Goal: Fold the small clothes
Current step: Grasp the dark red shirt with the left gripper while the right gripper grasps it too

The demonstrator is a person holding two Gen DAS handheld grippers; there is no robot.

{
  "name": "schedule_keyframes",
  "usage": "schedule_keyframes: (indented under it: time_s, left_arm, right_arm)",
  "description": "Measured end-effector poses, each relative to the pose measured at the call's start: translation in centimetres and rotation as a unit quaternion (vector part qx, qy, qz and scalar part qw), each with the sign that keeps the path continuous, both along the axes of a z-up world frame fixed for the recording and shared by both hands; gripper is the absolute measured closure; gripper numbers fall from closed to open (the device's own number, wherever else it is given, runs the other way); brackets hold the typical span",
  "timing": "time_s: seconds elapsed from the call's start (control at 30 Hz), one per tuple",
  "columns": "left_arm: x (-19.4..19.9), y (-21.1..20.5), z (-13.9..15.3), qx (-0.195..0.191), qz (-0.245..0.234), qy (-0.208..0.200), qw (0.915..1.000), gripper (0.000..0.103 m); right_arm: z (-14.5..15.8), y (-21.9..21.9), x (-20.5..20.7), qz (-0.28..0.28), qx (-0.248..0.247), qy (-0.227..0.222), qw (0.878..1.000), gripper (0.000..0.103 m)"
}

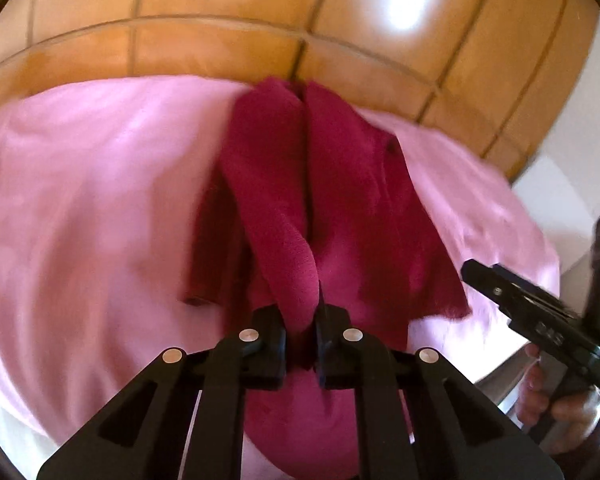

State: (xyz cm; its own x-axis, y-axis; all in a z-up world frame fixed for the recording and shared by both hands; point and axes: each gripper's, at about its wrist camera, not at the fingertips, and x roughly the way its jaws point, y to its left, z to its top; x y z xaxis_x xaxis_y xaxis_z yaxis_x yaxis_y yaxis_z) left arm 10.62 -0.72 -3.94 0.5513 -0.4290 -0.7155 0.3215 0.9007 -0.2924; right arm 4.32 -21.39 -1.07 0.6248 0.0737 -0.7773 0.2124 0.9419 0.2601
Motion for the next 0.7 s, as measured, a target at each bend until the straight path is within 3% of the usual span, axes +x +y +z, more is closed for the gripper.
schedule_keyframes:
  time_s: [0.2,0.23,0.33,0.37,0.43,0.5,0.57,0.7]
  left_arm:
    - [1.0,5.2,2.7,-0.005,0.030,-0.038,0.9988,0.095]
    - [1.2,5.5,3.0,0.003,0.034,-0.047,0.9983,0.095]
    - [2.3,7.1,4.2,0.027,0.061,-0.073,0.9951,0.095]
    - [3.0,8.1,4.5,0.035,0.077,-0.080,0.9932,0.095]
    - [4.4,9.6,4.9,0.048,0.103,-0.087,0.9897,0.095]
    - [6.3,11.2,5.1,0.066,0.130,-0.090,0.9852,0.095]
    - [8.3,12.6,5.1,0.092,0.157,-0.096,0.9786,0.095]
    - [11.7,14.7,5.0,0.140,0.201,-0.106,0.9637,0.095]
  right_arm:
    - [-0.1,5.2,6.5,0.089,0.075,0.009,0.993,0.026]
    - [-0.2,6.0,7.1,0.100,0.075,0.011,0.992,0.025]
    - [-1.9,9.7,10.2,0.118,0.007,0.056,0.991,0.025]
    - [-2.5,10.0,10.7,0.124,0.002,0.065,0.990,0.028]
    - [-4.1,11.3,11.4,0.140,-0.040,0.091,0.985,0.047]
    - [-3.9,11.2,11.2,0.150,-0.054,0.082,0.984,0.075]
    - [-2.6,9.7,10.5,0.156,-0.039,0.067,0.985,0.089]
    - [1.1,3.9,8.1,0.125,-0.036,0.027,0.991,0.092]
